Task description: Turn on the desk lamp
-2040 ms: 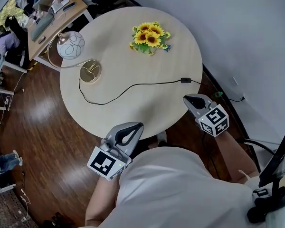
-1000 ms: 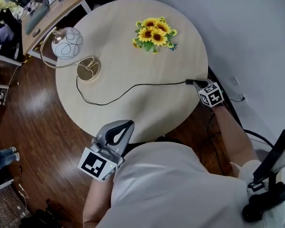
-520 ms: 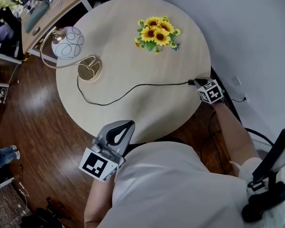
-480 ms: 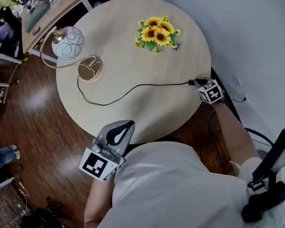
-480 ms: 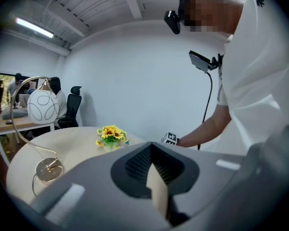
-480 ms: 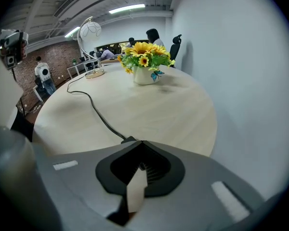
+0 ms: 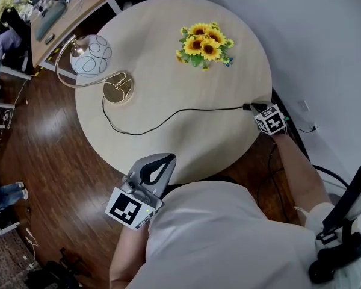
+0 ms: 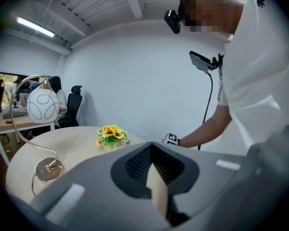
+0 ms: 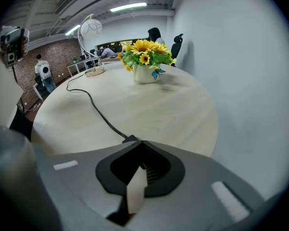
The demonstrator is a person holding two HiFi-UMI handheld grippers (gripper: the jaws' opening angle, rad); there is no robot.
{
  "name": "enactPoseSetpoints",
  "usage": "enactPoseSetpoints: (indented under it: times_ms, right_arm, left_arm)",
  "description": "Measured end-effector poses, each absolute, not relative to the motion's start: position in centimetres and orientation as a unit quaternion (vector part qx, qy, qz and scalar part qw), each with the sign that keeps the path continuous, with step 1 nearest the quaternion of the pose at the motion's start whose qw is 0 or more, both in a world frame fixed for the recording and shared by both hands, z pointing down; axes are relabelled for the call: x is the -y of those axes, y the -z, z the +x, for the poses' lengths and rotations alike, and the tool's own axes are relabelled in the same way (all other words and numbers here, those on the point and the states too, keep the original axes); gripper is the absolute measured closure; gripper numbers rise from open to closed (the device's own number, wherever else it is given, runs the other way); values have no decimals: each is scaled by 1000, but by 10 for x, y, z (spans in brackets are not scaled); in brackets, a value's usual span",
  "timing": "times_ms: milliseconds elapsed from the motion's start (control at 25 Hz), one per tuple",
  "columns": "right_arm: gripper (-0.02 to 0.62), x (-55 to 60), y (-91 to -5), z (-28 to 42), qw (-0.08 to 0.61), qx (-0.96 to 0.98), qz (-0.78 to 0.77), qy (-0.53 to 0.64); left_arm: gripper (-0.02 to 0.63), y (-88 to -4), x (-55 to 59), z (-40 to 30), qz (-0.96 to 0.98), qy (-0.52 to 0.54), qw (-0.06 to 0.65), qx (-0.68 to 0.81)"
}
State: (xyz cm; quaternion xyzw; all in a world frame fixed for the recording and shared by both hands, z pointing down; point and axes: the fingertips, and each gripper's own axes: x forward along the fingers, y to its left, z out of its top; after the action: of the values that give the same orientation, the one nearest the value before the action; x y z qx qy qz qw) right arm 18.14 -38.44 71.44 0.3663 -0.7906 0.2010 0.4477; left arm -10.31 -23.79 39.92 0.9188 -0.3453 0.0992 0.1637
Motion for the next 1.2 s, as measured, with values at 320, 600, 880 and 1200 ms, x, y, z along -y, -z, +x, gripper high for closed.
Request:
enactPoseSetpoints:
  times_ms: [320,600,880,1200]
  right_arm:
    - [592,384,-714,187,448,789,370,-200]
    - [592,382,-719,190,446,786,376,-205]
    - [592,384,-702,188,419,794,395,-194]
    - [592,368,-657,161,359,828,392,-176]
  left_arm:
    - [589,-399,237,-102,921,-104,160,340]
    - [589,-403,233,-102,920,-110,160,340]
    - [589,-396,231,-98,919,-107,157,344]
    - [589,-399,217,-86,917,-116,155,349]
